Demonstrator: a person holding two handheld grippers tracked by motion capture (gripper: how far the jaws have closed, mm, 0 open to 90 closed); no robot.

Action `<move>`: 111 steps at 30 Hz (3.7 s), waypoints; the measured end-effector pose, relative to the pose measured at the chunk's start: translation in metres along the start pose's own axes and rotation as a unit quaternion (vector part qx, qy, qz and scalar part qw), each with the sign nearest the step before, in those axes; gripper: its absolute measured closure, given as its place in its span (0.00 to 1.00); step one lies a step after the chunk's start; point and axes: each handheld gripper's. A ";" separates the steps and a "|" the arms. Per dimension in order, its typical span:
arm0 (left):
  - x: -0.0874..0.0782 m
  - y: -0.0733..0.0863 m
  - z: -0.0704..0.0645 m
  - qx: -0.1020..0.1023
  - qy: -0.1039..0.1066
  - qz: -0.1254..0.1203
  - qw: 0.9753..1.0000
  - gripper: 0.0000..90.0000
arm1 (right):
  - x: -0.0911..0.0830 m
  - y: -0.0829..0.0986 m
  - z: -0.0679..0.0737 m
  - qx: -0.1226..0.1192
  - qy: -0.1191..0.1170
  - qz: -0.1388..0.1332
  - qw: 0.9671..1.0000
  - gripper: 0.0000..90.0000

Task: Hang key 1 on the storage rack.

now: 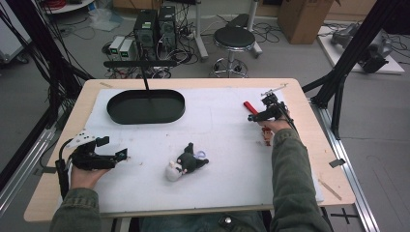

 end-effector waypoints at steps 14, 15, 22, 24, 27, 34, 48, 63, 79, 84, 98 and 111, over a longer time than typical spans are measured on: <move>0.003 0.001 0.000 0.002 0.001 0.008 1.000 0.05 | 0.021 -0.023 -0.001 -0.023 0.008 0.052 0.998 0.07; 0.003 0.001 -0.001 0.002 0.002 0.009 1.000 0.05 | 0.021 -0.023 -0.001 -0.026 0.011 0.056 0.998 0.11; 0.003 0.001 -0.001 0.003 0.001 0.012 1.000 0.05 | 0.023 -0.023 0.003 -0.038 0.009 0.074 0.996 0.40; 0.004 0.001 -0.001 0.003 0.001 0.012 1.000 0.05 | 0.023 -0.023 0.003 -0.034 0.017 0.075 0.996 0.47; 0.004 0.001 -0.001 0.005 0.002 0.012 1.000 0.05 | 0.024 -0.023 0.002 -0.010 0.013 0.075 0.997 0.57; 0.004 0.001 -0.002 0.006 0.003 0.014 1.000 0.05 | 0.022 -0.024 0.004 0.007 0.023 0.079 0.997 0.79; 0.003 0.001 -0.005 0.009 0.004 0.013 1.000 0.05 | -0.019 -0.027 0.013 0.035 0.008 0.037 0.999 0.83; 0.003 0.001 -0.006 0.011 0.004 0.012 1.000 0.05 | -0.082 -0.028 0.013 0.094 -0.094 -0.083 0.988 0.83; 0.001 0.000 -0.006 0.009 0.008 0.005 1.000 0.05 | -0.125 -0.069 0.038 0.125 -0.150 -0.157 0.968 0.83; 0.001 0.000 -0.006 0.010 0.010 0.003 1.000 0.05 | -0.119 -0.083 0.057 0.112 -0.152 -0.146 0.971 0.83; 0.004 0.001 -0.006 0.014 0.020 0.003 1.000 0.05 | -0.091 -0.134 0.110 0.093 -0.173 -0.160 0.967 0.83; 0.002 0.001 -0.005 0.011 0.020 -0.004 1.000 0.05 | -0.070 -0.183 0.156 0.072 -0.194 -0.160 0.965 0.83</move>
Point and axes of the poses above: each handheld gripper's, and its own axes: x roughly forward along the jaws, y roughly out of its underside, z roughly to its left, and after that the axes turned 4 degrees about y, right-handed
